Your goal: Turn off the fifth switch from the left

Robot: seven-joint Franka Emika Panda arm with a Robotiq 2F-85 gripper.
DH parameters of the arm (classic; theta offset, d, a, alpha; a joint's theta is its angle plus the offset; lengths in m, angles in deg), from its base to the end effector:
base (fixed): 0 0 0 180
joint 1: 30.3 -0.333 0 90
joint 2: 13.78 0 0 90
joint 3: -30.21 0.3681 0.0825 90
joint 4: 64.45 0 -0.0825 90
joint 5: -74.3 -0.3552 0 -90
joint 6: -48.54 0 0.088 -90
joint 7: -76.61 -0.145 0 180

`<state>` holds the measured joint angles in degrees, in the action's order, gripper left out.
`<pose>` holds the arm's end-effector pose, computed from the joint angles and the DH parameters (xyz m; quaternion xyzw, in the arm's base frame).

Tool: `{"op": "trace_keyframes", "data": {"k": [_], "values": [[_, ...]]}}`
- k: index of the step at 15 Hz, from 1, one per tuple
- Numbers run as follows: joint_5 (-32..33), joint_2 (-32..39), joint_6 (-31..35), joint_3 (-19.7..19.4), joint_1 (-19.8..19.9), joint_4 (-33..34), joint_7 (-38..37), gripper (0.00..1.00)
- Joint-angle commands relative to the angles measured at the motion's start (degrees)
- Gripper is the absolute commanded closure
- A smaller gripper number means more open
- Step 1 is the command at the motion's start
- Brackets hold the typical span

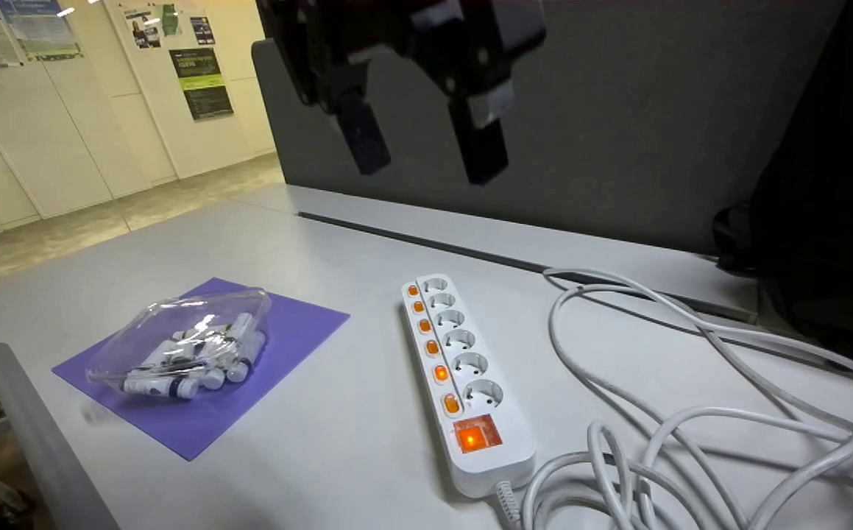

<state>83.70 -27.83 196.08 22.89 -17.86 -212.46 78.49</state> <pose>0.3981 -0.1442 0.4018 0.9882 -0.0911 0.1090 0.0577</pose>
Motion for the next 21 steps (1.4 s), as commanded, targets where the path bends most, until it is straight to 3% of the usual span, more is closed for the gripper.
{"op": "trace_keyframes", "data": {"k": [1,4,11,17,18,21], "values": [[3.7,7.1,5.0,0.6,1.3,1.9,-6.1,0.33],[5.5,12.0,5.9,0.2,0.5,3.5,-7.7,0.55],[-1.0,21.0,5.5,0.0,-2.9,8.3,-4.2,0.99],[-5.2,26.8,4.7,0.9,-5.0,13.1,-2.7,1.00],[-4.4,25.1,5.9,0.4,-5.1,10.6,-3.0,0.99],[-4.9,26.7,5.9,0.5,-5.5,11.9,-2.8,0.99]]}}
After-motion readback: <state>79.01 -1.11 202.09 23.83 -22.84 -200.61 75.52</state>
